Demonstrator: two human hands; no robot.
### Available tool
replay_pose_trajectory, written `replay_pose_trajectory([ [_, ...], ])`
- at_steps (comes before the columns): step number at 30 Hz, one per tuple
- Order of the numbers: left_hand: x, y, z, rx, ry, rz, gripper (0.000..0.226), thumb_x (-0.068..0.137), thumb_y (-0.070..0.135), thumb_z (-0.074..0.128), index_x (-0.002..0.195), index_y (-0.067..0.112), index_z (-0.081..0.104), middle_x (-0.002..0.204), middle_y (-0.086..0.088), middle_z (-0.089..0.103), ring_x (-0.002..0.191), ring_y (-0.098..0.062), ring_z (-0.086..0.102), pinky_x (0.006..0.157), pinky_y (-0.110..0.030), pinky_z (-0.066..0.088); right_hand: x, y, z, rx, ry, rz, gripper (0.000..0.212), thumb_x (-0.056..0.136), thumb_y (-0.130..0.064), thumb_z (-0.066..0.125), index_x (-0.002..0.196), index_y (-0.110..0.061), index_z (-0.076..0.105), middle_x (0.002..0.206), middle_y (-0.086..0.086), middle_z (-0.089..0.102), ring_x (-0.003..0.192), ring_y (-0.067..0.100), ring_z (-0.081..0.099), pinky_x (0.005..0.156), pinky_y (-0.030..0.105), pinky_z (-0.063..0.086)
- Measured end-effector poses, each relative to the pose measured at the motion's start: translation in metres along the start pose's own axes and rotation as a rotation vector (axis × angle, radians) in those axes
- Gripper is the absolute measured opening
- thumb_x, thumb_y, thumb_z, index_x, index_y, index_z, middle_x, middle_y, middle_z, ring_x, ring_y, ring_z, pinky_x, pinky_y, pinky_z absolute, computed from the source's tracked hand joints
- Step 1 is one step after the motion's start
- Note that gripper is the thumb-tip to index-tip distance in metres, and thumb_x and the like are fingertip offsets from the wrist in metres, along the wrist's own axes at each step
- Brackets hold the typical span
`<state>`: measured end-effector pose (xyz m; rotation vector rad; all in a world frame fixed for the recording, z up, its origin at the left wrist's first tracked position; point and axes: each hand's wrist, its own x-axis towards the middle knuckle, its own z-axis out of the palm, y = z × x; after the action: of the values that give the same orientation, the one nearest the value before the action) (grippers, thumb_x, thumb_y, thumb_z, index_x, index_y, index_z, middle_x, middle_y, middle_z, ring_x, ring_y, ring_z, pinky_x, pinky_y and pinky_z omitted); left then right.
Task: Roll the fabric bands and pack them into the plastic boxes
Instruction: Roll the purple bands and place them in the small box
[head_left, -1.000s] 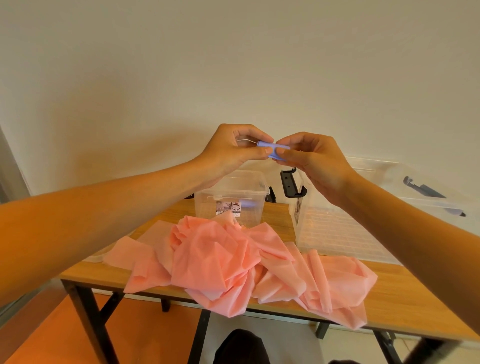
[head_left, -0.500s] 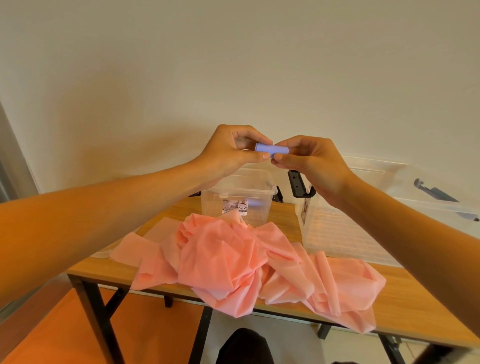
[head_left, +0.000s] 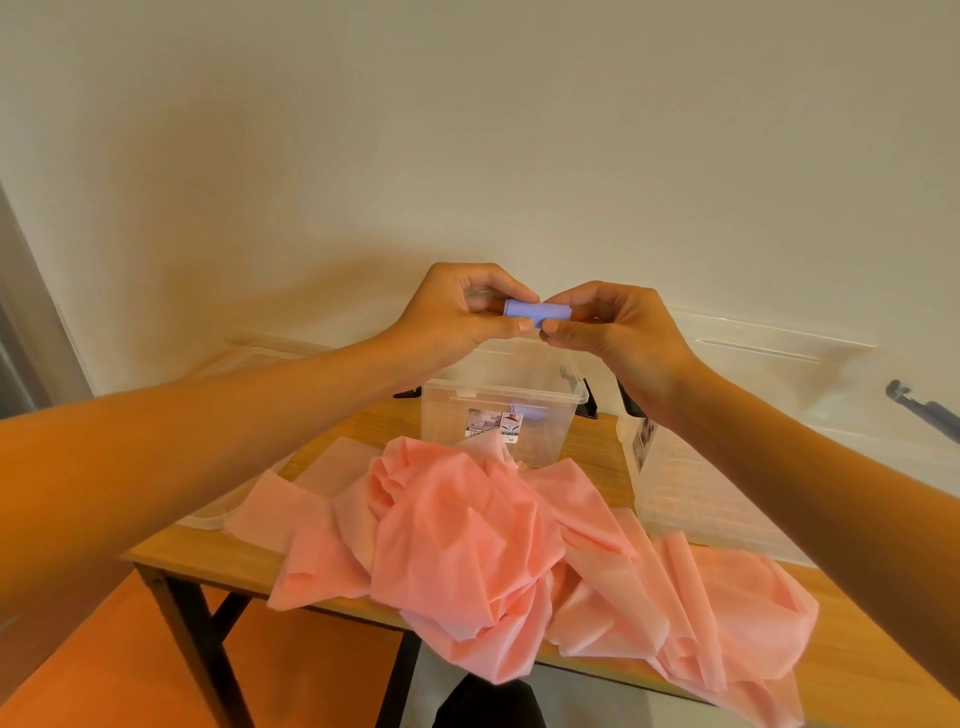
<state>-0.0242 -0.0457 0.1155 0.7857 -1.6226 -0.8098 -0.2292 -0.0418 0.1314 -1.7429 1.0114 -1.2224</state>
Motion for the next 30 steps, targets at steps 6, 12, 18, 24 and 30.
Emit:
replay_pose_trajectory([
  [6, 0.023, -0.021, -0.016, 0.075, -0.031, -0.025, 0.025, 0.081, -0.007, 0.077, 0.105, -0.001, 0.072, 0.101, -0.009, 0.075, 0.095, -0.017, 0.073, 0.085, -0.026, 0.056, 0.030, 0.016, 0.007, -0.007, 0.009, 0.049, 0.026, 0.085, -0.001, 0.079, 0.110, -0.003, 0.073, 0.101, 0.017, 0.076, 0.087, 0.024, 0.075, 0.086, 0.031, 0.060],
  [12, 0.048, -0.043, -0.026, 0.239, -0.157, -0.026, 0.026, 0.083, -0.001, 0.078, 0.108, 0.004, 0.073, 0.102, -0.007, 0.075, 0.096, -0.017, 0.072, 0.088, -0.032, 0.059, 0.052, 0.037, 0.015, 0.002, 0.009, 0.144, 0.024, 0.086, -0.002, 0.078, 0.109, -0.004, 0.073, 0.101, 0.013, 0.077, 0.096, 0.028, 0.074, 0.089, 0.029, 0.060],
  [18, 0.067, -0.069, -0.025, 0.368, -0.247, -0.027, 0.027, 0.081, 0.001, 0.081, 0.104, 0.013, 0.074, 0.101, -0.004, 0.075, 0.094, -0.015, 0.072, 0.087, -0.032, 0.060, 0.064, 0.063, 0.021, -0.039, 0.079, 0.236, 0.021, 0.084, 0.000, 0.079, 0.103, -0.005, 0.074, 0.096, 0.014, 0.077, 0.093, 0.028, 0.075, 0.090, 0.034, 0.060],
  [24, 0.076, -0.090, -0.023, 0.428, -0.302, 0.019, 0.025, 0.081, 0.001, 0.081, 0.102, 0.012, 0.074, 0.095, 0.000, 0.076, 0.087, -0.005, 0.071, 0.080, -0.018, 0.056, 0.074, 0.082, 0.023, -0.106, 0.109, 0.303, 0.021, 0.085, -0.004, 0.080, 0.105, -0.008, 0.073, 0.094, 0.013, 0.076, 0.088, 0.026, 0.075, 0.091, 0.041, 0.060],
  [30, 0.082, -0.106, -0.022, 0.535, -0.337, 0.065, 0.021, 0.082, 0.004, 0.078, 0.100, 0.014, 0.076, 0.093, 0.005, 0.075, 0.083, 0.000, 0.067, 0.073, -0.009, 0.047, 0.082, 0.098, 0.024, -0.033, 0.079, 0.393, 0.021, 0.086, -0.004, 0.079, 0.106, -0.002, 0.071, 0.094, 0.017, 0.075, 0.086, 0.028, 0.076, 0.091, 0.045, 0.061],
])
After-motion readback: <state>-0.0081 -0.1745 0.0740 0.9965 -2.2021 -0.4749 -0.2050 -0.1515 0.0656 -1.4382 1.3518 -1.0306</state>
